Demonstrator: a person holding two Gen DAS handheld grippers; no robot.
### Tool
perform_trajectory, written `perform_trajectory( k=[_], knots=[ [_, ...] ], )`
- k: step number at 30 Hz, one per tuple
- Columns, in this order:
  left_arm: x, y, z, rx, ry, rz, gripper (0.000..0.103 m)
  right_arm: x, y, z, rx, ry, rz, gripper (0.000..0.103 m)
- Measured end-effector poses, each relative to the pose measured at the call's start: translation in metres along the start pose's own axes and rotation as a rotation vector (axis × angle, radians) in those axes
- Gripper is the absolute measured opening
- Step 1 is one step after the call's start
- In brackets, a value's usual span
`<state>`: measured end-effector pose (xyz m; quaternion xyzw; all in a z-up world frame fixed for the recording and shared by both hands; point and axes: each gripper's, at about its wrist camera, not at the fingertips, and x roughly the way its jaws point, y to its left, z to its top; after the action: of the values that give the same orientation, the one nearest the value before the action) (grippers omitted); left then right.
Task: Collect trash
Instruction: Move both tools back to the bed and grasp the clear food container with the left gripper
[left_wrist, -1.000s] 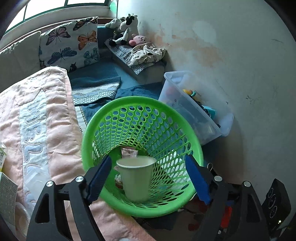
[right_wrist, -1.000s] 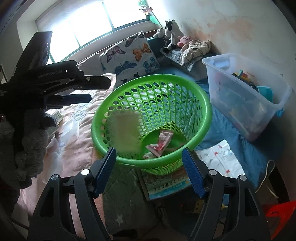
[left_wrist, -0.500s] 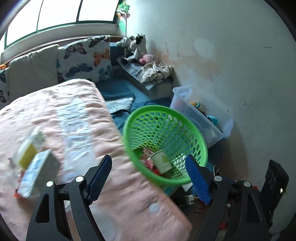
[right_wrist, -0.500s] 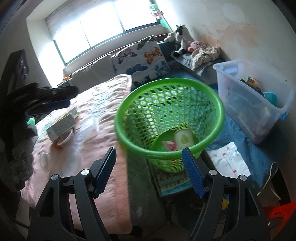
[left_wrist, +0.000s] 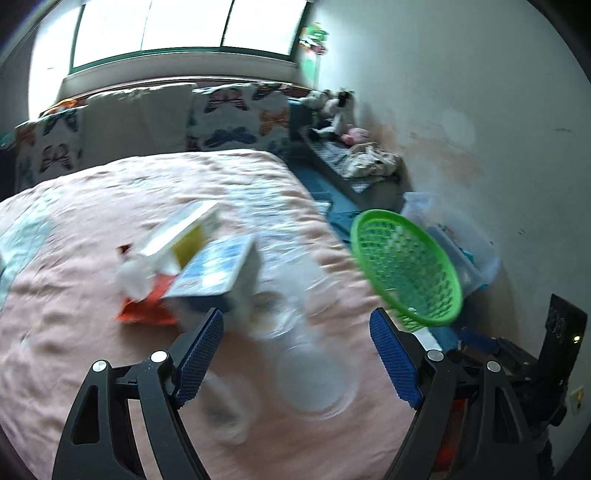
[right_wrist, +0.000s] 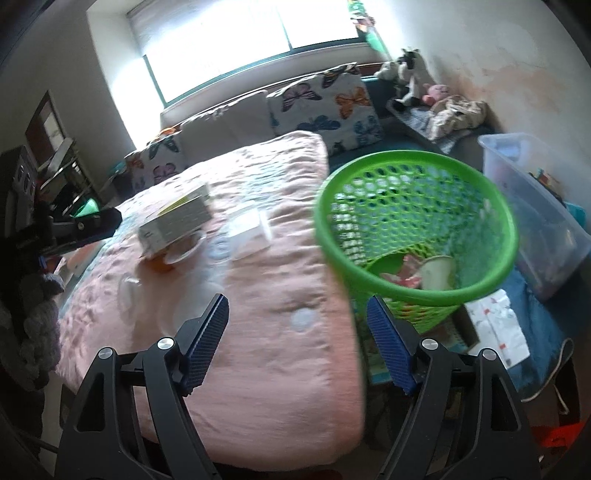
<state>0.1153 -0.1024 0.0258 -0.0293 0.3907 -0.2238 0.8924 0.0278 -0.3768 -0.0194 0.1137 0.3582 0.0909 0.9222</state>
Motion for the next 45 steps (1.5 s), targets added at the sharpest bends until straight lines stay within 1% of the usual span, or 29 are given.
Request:
perform_trajectory(
  k=[5,9,10,12,14,17,19,22,23,27,30,33,34,35,36,40,41,45],
  knots=[
    [-0.004,0.03,-0.015,-0.056,0.01,0.046,0.079,0.011,0.024,-0.001,-0.037,0.024,0.03,0.077],
    [-0.003,0.043,-0.03,-0.075,0.028,0.05,0.079,0.016,0.035,-0.002,-0.056,0.038,0.045,0.078],
    [-0.002,0.044,-0.033,-0.073,0.035,0.047,0.078,0.017,0.037,-0.002,-0.06,0.041,0.045,0.078],
    [0.003,0.045,-0.04,-0.068,0.052,0.046,0.074,0.02,0.037,-0.003,-0.064,0.05,0.045,0.078],
    [0.007,0.045,-0.047,-0.064,0.066,0.035,0.074,0.021,0.038,-0.004,-0.066,0.056,0.048,0.079],
    [0.014,0.044,-0.053,-0.058,0.082,0.037,0.073,0.023,0.037,-0.005,-0.066,0.064,0.044,0.079],
    [0.018,0.044,-0.055,-0.059,0.092,0.031,0.072,0.025,0.036,-0.007,-0.063,0.069,0.044,0.079],
    [0.023,0.04,-0.058,-0.04,0.096,0.03,0.067,0.03,0.035,-0.008,-0.06,0.082,0.045,0.079],
    [0.025,0.039,-0.058,-0.034,0.095,0.034,0.063,0.032,0.035,-0.009,-0.062,0.088,0.044,0.079],
    [0.032,0.038,-0.057,-0.024,0.101,0.05,0.063,0.036,0.035,-0.011,-0.065,0.104,0.046,0.079],
    [0.034,0.04,-0.057,-0.032,0.104,0.045,0.062,0.038,0.036,-0.012,-0.067,0.11,0.049,0.079],
    [0.036,0.04,-0.055,-0.019,0.098,0.042,0.062,0.039,0.035,-0.013,-0.07,0.115,0.049,0.079],
    [0.037,0.042,-0.054,-0.021,0.098,0.029,0.062,0.04,0.035,-0.013,-0.069,0.117,0.05,0.079],
    [0.037,0.043,-0.053,-0.024,0.102,0.023,0.069,0.04,0.035,-0.013,-0.069,0.118,0.051,0.079],
    [0.038,0.045,-0.052,-0.028,0.107,0.019,0.079,0.041,0.035,-0.013,-0.069,0.12,0.051,0.079],
    [0.042,0.051,-0.049,-0.02,0.113,-0.007,0.084,0.043,0.036,-0.013,-0.068,0.123,0.053,0.079],
    [0.044,0.054,-0.049,-0.019,0.119,-0.011,0.084,0.044,0.037,-0.013,-0.07,0.125,0.054,0.079],
    [0.055,0.064,-0.048,-0.022,0.152,-0.068,0.084,0.046,0.038,-0.013,-0.074,0.129,0.055,0.079]
  ],
)
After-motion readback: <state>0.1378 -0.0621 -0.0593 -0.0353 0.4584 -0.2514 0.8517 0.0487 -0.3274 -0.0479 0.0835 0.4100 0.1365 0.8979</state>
